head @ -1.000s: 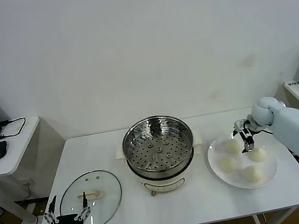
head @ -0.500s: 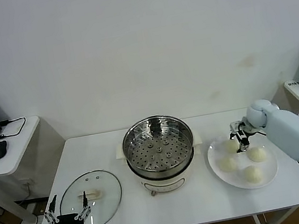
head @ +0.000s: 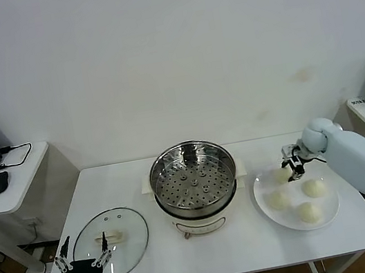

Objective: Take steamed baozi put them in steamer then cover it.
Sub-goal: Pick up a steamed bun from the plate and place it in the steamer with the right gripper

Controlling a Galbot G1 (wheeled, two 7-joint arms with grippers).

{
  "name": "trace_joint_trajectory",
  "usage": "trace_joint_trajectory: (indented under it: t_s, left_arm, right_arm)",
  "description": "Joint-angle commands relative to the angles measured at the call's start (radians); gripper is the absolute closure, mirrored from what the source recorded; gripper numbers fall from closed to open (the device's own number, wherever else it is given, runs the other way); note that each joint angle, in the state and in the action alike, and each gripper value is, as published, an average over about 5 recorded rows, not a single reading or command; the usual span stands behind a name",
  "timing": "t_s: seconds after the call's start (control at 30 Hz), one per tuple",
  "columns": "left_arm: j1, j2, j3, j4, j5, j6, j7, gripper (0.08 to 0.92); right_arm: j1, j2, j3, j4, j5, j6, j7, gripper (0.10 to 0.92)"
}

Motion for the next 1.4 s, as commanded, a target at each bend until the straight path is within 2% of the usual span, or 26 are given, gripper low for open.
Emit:
trace_joint_trajectory:
  t_s: [0.03,0.2,0.33,0.5,0.7,0.83,1.0,1.23,1.4]
  left_arm:
    - [-0.002,0.005,0.002,0.0,-0.001,0.001,0.001,0.177]
    - [-0.011,0.016,0.013,-0.003,-0.006,0.001,0.001,0.177]
    - [-0.019,0.023,0.019,-0.006,-0.013,0.001,0.002,0.177]
    - [-0.03,0.026,0.023,-0.008,-0.022,0.0,0.002,0.177]
    - [-0.035,0.025,0.015,-0.008,-0.027,-0.003,0.001,0.177]
    - [-0.033,0.026,0.001,-0.012,-0.033,-0.003,0.001,0.177]
    - [-0.033,0.022,-0.011,-0.019,-0.037,-0.001,0.001,0.177]
    - [-0.036,0.014,-0.019,-0.015,-0.04,0.0,0.001,0.177]
    - [-0.034,0.011,-0.023,-0.014,-0.041,0.0,0.001,0.177]
  right_arm:
    - [0.069,-0.063,-0.047,0.109,0.091,-0.01,-0.001,0.474]
    - [0.27,-0.152,-0.2,0.255,0.247,-0.045,-0.014,0.474]
    - [0.475,-0.142,-0.332,0.306,0.367,-0.055,-0.011,0.474]
    - [0.672,-0.028,-0.493,0.322,0.484,-0.046,0.023,0.474]
    - [0.703,0.152,-0.576,0.292,0.558,-0.005,0.082,0.474]
    - [0.656,0.287,-0.598,0.243,0.533,0.059,0.12,0.474]
    - [0.6,0.408,-0.649,0.158,0.384,0.19,0.156,0.478]
    - [0.551,0.46,-0.703,0.126,0.278,0.308,0.16,0.475]
    - [0.508,0.476,-0.703,0.05,0.167,0.399,0.172,0.474]
